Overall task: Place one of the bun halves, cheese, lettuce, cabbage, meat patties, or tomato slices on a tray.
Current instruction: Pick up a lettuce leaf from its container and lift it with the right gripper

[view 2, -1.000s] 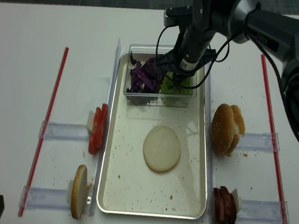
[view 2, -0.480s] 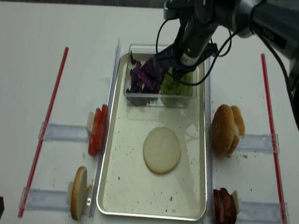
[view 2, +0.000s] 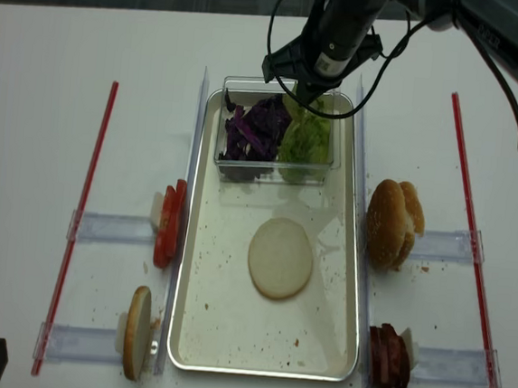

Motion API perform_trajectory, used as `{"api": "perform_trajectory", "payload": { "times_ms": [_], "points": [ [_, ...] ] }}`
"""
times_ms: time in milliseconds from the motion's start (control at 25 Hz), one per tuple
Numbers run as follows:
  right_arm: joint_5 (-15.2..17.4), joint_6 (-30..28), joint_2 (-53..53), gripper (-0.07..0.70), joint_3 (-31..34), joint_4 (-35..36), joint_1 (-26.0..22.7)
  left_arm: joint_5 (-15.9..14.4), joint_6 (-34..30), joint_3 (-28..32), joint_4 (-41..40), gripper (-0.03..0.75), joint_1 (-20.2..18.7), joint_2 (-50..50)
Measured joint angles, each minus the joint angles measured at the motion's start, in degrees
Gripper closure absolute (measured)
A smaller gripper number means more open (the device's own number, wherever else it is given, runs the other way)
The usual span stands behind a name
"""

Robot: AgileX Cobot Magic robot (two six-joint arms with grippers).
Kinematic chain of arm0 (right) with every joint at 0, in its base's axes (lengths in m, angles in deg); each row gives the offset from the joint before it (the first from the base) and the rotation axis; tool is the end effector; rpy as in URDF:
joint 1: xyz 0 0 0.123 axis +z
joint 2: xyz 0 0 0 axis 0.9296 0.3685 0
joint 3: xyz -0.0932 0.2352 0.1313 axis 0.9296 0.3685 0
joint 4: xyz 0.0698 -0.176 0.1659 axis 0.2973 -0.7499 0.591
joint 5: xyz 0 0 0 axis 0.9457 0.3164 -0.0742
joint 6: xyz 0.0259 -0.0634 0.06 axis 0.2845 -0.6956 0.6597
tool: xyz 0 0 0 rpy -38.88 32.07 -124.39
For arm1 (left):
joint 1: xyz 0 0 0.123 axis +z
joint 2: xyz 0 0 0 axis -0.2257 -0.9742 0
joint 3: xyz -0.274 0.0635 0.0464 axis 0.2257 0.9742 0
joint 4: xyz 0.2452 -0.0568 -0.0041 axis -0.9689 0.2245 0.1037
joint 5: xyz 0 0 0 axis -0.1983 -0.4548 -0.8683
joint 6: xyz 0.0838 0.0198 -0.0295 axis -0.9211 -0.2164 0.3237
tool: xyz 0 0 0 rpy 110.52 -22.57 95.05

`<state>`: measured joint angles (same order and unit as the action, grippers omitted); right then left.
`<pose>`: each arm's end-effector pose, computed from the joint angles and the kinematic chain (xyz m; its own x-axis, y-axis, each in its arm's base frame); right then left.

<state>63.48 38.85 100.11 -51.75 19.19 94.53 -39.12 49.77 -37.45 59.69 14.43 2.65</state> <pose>0.3994 0.2170 0.2341 -0.8954 -0.3094 -0.3203 -0.3909 0.8907 0.2321 -0.0123 0.0014 0.2648 -0.5520 -0.0483 -0.8324 -0.0585 0.9981 -0.0192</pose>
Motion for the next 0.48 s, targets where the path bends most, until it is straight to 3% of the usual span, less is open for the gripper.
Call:
{"api": "perform_trajectory", "payload": {
  "times_ms": [480],
  "points": [
    [1.65, -0.21, -5.24, 0.589, -0.42, 0.0, 0.0, 0.0, 0.0, 0.0, 0.0, 0.097, 0.0, 0.0]
  ]
}}
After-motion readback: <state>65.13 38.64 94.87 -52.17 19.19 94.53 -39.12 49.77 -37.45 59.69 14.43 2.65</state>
